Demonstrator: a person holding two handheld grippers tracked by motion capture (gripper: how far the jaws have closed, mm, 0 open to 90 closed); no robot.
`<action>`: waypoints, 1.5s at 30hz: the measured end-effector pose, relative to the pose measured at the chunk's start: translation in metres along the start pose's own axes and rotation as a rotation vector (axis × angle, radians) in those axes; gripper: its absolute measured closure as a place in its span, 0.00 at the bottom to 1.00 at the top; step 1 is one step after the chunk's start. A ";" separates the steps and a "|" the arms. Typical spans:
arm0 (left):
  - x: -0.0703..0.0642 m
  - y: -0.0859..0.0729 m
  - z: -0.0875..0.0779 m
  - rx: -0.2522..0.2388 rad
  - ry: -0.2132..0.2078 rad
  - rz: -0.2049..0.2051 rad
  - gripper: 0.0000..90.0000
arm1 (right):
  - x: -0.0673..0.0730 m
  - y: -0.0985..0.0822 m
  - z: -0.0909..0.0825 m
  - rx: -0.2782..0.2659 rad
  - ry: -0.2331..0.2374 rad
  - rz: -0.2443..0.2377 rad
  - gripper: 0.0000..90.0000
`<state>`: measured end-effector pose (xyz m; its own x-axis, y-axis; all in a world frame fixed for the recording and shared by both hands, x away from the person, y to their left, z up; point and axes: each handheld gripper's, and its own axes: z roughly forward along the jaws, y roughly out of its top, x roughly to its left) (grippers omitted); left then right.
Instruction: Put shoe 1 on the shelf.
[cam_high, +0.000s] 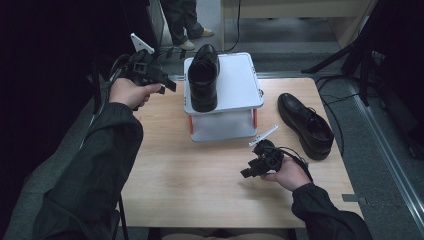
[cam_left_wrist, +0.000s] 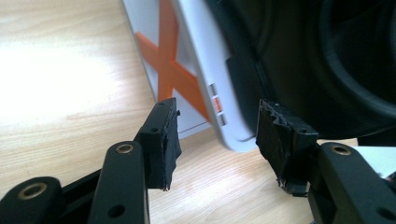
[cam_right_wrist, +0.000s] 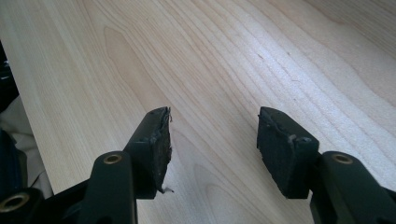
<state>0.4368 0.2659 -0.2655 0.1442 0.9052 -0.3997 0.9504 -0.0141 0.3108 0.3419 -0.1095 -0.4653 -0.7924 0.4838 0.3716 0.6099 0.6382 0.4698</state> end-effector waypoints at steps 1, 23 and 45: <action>0.003 -0.002 0.003 0.001 -0.009 -0.006 0.54 | -0.001 0.000 0.000 -0.003 -0.003 -0.004 0.50; 0.047 -0.074 0.062 0.031 -0.084 0.024 0.51 | -0.008 0.000 -0.003 -0.012 -0.024 0.028 0.50; 0.050 -0.136 0.090 -0.016 -0.088 0.056 0.46 | -0.018 -0.004 -0.011 -0.029 -0.048 0.055 0.52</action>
<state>0.3400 0.2753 -0.4053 0.2217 0.8622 -0.4555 0.9356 -0.0565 0.3485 0.3538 -0.1276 -0.4646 -0.7566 0.5464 0.3591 0.6523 0.5926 0.4726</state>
